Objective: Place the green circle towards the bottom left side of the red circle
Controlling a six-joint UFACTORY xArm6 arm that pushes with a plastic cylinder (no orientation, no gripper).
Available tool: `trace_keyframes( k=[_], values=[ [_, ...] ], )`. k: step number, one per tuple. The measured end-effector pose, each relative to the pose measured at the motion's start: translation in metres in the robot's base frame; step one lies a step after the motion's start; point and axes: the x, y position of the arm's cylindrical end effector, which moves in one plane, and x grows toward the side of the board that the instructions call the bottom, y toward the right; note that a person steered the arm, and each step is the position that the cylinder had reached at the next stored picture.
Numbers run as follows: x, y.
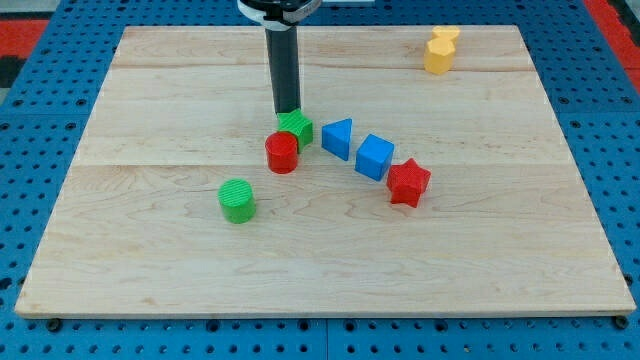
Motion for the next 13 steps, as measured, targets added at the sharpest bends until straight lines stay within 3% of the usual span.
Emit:
trace_keyframes(
  k=[2, 3, 4, 6, 7, 9, 10, 13],
  values=[
    [0.004, 0.000],
    [-0.016, -0.069],
    [-0.002, -0.129],
    [0.172, -0.104],
    [0.170, -0.051],
    [0.127, -0.022],
    [0.156, -0.080],
    [0.083, -0.092]
  ],
)
